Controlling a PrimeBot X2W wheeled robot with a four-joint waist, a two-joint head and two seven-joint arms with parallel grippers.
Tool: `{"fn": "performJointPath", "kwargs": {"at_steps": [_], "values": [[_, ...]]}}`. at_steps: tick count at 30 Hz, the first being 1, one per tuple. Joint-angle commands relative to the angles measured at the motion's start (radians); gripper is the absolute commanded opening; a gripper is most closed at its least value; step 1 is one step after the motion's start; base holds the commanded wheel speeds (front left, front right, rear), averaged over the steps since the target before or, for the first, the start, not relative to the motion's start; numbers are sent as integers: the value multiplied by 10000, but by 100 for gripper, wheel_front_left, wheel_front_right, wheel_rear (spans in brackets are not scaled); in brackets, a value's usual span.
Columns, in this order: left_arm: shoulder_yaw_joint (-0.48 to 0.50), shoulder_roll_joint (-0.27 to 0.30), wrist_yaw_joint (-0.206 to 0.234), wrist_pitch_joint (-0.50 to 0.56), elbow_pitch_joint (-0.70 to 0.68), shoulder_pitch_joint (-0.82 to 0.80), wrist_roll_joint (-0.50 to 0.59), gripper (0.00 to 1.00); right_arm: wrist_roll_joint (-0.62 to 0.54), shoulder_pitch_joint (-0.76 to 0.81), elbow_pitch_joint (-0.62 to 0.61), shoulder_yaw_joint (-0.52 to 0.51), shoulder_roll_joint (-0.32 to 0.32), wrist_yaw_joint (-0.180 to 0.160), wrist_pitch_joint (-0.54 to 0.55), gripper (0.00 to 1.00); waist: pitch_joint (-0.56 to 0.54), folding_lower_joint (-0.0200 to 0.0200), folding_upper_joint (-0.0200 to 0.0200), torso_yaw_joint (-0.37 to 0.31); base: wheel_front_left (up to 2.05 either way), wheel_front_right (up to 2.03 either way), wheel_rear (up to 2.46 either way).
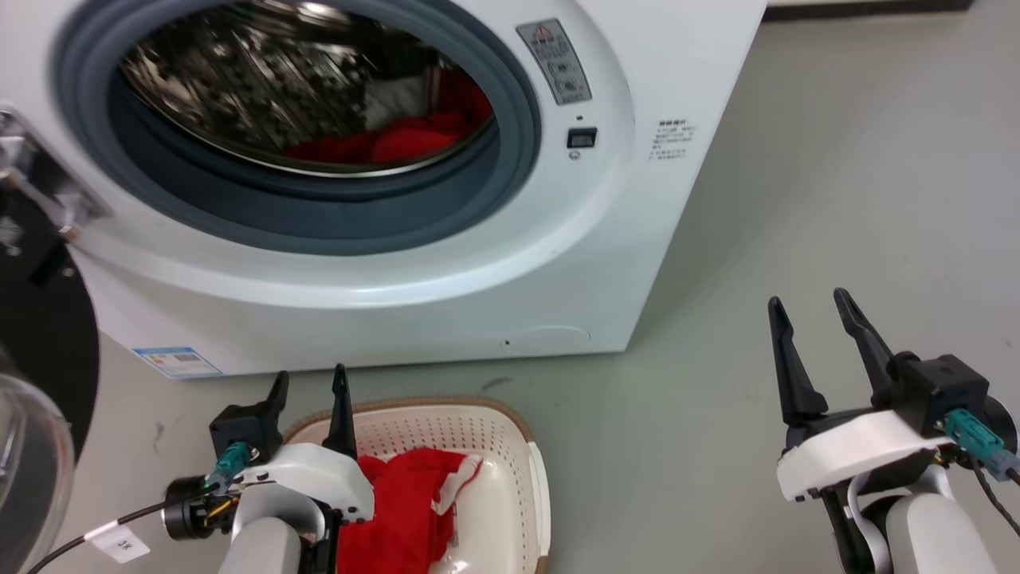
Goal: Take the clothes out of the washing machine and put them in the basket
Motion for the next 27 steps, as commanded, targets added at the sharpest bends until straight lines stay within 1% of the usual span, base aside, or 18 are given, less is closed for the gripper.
{"fn": "performJointPath", "kwargs": {"at_steps": [1,5,8,13,20,27], "values": [[-5,-12,54,-26,-255,158,62,100,-36,172,-87,-36,8,-7,49,100,-299,1,0,172,0,0,0],[-177,-19,163,-26,-1519,434,139,100,-87,336,-251,-129,8,-7,202,100,-535,1,0,227,0,0,0],[-328,-18,331,-26,-2340,556,226,100,-97,417,-362,-166,8,-7,283,100,-639,1,0,241,0,0,0],[-457,-15,414,-26,-3102,344,421,100,-82,488,-558,-163,8,-7,362,100,-599,1,0,204,0,0,0],[-298,97,363,-26,-2702,-898,691,100,-6,217,-861,31,7,-7,388,100,-34,1,0,-175,0,0,0],[-109,566,137,-26,-1370,-2952,702,100,198,-145,-991,256,7,-7,218,100,1017,1,0,-871,0,0,0]]}}
